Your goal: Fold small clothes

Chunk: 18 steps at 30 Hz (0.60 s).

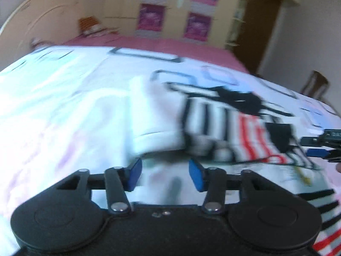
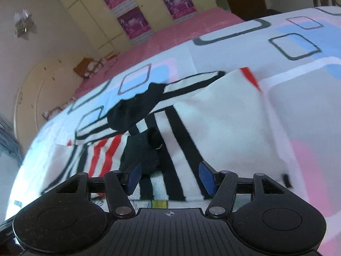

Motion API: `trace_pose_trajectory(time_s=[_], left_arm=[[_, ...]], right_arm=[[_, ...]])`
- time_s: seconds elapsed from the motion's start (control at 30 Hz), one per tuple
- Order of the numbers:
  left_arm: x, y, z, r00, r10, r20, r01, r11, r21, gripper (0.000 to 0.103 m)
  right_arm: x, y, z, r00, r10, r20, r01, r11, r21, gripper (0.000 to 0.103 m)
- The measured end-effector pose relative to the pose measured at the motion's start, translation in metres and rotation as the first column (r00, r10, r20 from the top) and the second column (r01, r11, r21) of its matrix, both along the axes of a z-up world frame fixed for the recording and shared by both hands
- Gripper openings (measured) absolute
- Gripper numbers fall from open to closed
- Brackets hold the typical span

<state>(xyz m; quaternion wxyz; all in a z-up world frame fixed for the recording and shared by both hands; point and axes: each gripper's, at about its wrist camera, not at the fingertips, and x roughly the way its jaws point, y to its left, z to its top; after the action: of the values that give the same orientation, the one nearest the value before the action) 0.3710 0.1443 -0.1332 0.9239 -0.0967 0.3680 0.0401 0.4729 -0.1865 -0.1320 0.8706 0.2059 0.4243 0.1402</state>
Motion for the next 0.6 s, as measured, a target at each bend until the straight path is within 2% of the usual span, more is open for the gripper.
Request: trace_pose_trajectory(time_s=[0.07,0.13,0.2,0.27,0.33,0.37,0.4,0.47,0.5,0.6], left_arm=[[0.009,0.011,-0.008,1.000,0.029,-0.008,-0.029,0.999,0.021,0.045],[0.021,0.019,-0.016,0.999,0.037,-0.014,-0.037,0.999,0.008,0.034],[0.031,0.024,-0.022,1.000,0.019,-0.023,-0.020,1.000,-0.023,0.029],[0.034,0.023,-0.024,1.000,-0.010,-0.024,0.011,1.000,0.009,0.026],[0.034,0.022,-0.026,0.999,-0.033,-0.023,0.034,0.999,0.022,0.020],[0.035,0.021,-0.027,0.999,-0.042,-0.026,0.043,0.998,0.035,0.020],[0.034,0.021,-0.026,0.998,-0.049,-0.026,0.050,0.998,0.044,0.019],[0.030,0.025,-0.027,0.998,-0.055,-0.027,0.056,0.998,0.038,0.019],[0.030,0.027,-0.027,0.998,-0.057,-0.027,0.057,0.998,0.029,0.019],[0.030,0.030,-0.028,0.997,-0.072,-0.028,0.072,0.997,0.022,0.019]], right_arm=[[0.011,0.010,-0.006,1.000,0.009,-0.006,-0.009,1.000,-0.017,0.060],[0.019,0.020,-0.009,1.000,0.024,0.006,-0.024,0.998,-0.057,0.060],[0.026,0.030,-0.011,0.999,0.041,0.014,-0.039,0.994,-0.103,0.060],[0.030,0.040,-0.011,0.997,0.076,0.024,-0.071,0.986,-0.153,0.059],[0.033,0.051,-0.011,0.992,0.123,0.030,-0.114,0.971,-0.209,0.033],[0.033,0.056,-0.011,0.988,0.152,0.032,-0.141,0.964,-0.225,0.016],[0.034,0.059,-0.009,0.983,0.177,0.037,-0.164,0.957,-0.240,0.008],[0.031,0.064,0.000,0.976,0.206,0.070,-0.180,0.944,-0.277,0.006],[0.027,0.063,0.011,0.972,0.205,0.112,-0.166,0.943,-0.287,0.006],[0.006,0.042,0.059,0.947,0.112,0.301,-0.033,0.966,-0.255,0.005]])
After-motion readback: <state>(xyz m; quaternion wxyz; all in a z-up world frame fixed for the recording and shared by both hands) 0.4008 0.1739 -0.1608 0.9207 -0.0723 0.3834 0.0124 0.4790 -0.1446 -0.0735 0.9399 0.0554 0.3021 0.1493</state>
